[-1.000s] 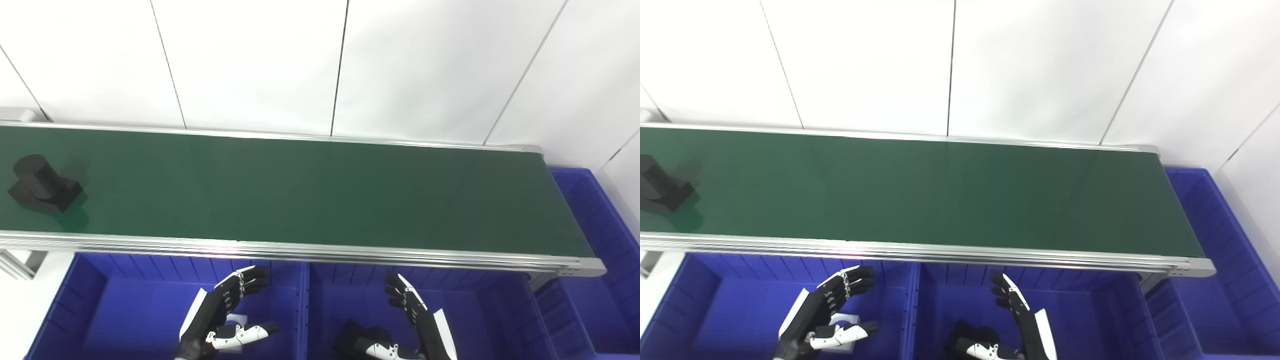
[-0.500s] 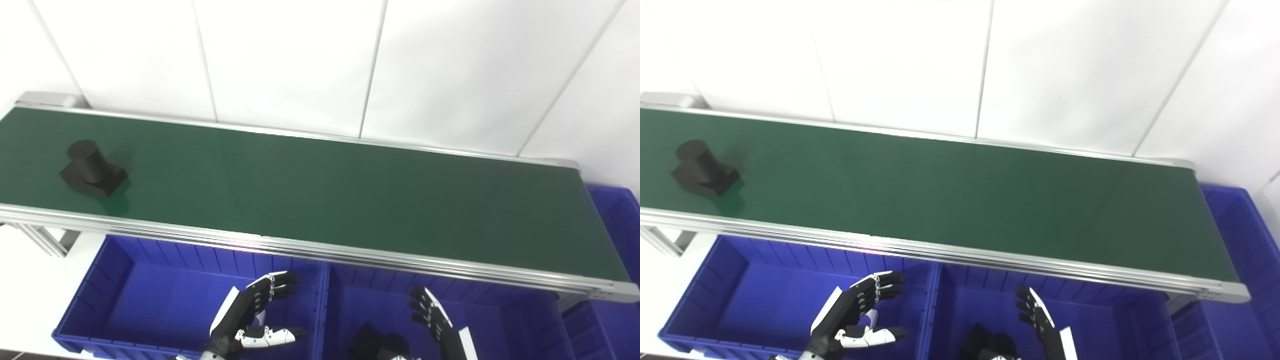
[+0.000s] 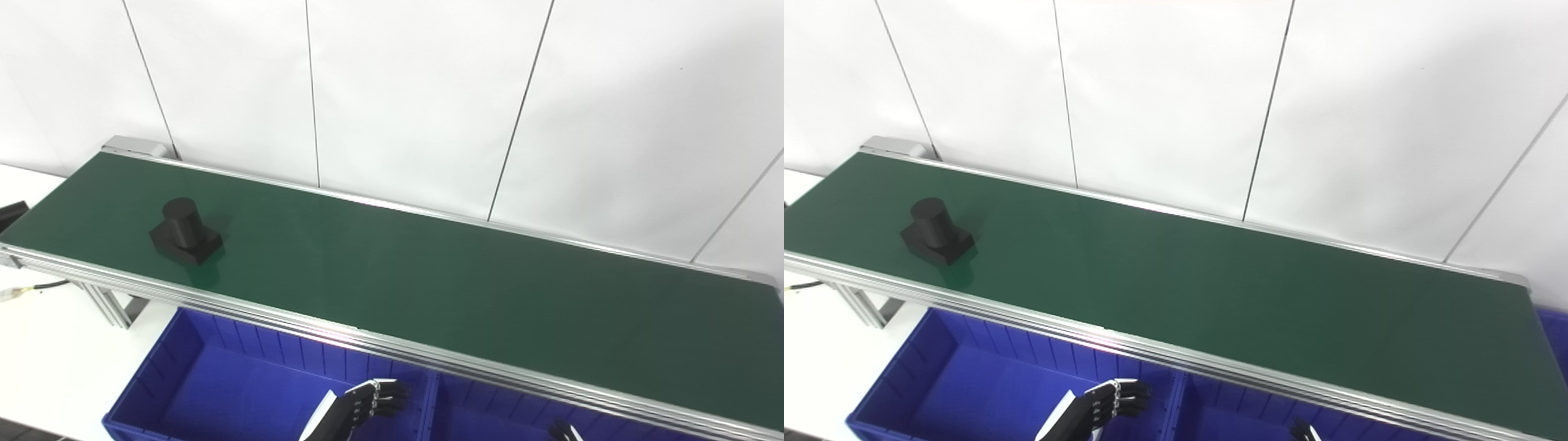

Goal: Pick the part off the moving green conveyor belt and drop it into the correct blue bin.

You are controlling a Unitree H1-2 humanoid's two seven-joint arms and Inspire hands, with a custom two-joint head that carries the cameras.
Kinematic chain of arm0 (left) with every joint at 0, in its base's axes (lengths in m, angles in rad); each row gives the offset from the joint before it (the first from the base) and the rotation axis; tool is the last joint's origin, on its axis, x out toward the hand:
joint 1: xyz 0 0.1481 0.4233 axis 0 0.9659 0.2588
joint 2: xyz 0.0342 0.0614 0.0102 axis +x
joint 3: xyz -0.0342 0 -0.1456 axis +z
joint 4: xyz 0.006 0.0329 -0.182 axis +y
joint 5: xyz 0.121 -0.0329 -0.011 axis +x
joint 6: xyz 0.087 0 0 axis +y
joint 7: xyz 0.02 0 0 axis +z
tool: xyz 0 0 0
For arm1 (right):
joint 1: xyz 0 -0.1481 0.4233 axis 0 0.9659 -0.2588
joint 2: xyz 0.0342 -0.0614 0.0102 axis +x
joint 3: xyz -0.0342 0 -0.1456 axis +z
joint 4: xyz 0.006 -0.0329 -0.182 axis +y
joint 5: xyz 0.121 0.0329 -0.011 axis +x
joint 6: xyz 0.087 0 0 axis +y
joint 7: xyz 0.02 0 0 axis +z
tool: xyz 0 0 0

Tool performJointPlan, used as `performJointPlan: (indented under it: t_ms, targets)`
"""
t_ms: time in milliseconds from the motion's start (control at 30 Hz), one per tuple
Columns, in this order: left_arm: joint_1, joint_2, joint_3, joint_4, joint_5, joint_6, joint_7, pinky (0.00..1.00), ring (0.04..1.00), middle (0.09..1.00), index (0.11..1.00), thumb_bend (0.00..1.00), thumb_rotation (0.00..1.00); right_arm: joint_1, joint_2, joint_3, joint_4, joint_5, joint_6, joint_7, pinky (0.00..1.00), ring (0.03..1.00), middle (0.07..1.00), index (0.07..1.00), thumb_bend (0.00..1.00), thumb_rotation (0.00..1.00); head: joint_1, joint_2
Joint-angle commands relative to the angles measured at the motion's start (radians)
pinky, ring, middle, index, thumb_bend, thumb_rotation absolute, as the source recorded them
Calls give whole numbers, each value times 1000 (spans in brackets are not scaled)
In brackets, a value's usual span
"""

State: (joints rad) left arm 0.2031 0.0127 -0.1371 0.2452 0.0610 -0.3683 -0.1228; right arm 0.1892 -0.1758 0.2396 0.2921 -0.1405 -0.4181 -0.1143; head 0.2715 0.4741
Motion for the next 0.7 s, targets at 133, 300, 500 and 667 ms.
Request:
performJointPlan:
  t_ms: [133, 300, 500, 667]
  targets:
    - [-9, -10, -2, -6, -8, -32, 7, 742, 729, 760, 727, 725, 0, -19, -8, 8, -3, 14, -52, -15, 797, 866, 893, 922, 565, 0, 5, -1]
    - [-12, -10, -4, 1, -1, -39, 9, 730, 724, 759, 727, 722, 0, -20, -10, 7, 4, 18, -52, -14, 798, 869, 899, 928, 563, 0, 22, -9]
    - [-17, -12, -6, 16, 7, -44, 14, 737, 728, 759, 724, 733, 0, -22, -12, 2, 13, 27, -52, -14, 796, 866, 899, 928, 563, 0, 40, -17]
    - [-19, -13, -6, 18, 11, -46, 21, 725, 726, 758, 718, 742, 0, -22, -13, 1, 15, 33, -52, -9, 792, 863, 897, 928, 563, 0, 32, -14]
